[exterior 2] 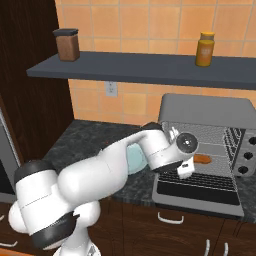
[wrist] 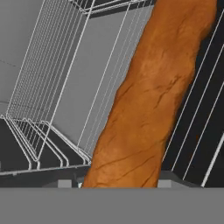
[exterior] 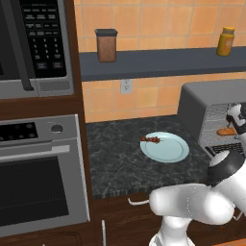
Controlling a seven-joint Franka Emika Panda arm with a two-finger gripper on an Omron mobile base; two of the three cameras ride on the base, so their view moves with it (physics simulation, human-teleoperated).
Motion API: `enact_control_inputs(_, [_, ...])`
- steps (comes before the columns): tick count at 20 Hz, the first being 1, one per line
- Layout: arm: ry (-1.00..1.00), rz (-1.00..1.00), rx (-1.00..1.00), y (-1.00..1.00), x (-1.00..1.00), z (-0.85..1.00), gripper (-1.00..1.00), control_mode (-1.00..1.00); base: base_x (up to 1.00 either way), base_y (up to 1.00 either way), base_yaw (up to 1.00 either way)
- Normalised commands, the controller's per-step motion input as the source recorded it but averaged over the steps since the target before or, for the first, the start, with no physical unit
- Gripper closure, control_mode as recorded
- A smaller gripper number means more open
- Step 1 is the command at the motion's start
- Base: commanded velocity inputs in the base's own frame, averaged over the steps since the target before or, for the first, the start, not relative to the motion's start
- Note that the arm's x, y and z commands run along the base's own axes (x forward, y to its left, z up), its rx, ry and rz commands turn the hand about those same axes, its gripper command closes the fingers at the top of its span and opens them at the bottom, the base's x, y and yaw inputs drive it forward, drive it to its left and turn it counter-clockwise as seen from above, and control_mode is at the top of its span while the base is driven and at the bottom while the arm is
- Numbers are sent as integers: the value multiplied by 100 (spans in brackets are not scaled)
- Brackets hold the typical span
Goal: Pick up the kebab skewer and baguette bread, and place them inside the toaster oven. Close the toaster oven door and start by setting the timer.
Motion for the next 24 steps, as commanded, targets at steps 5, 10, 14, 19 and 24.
enact_control_inputs(5, [0, 5, 12, -51, 38, -6, 100, -100, 0, 0, 0])
enact_control_inputs(10, [0, 5, 6, -20, 9, -25, 100, -100, 0, 0, 0])
enact_control_inputs(14, [0, 6, 3, -7, 17, -8, 100, -100, 0, 0, 0])
enact_control_inputs(19, [0, 5, 0, 0, 15, -13, 100, -100, 0, 0, 0])
enact_control_inputs(24, [-3, 2, 0, 0, 11, -18, 100, -100, 0, 0, 0])
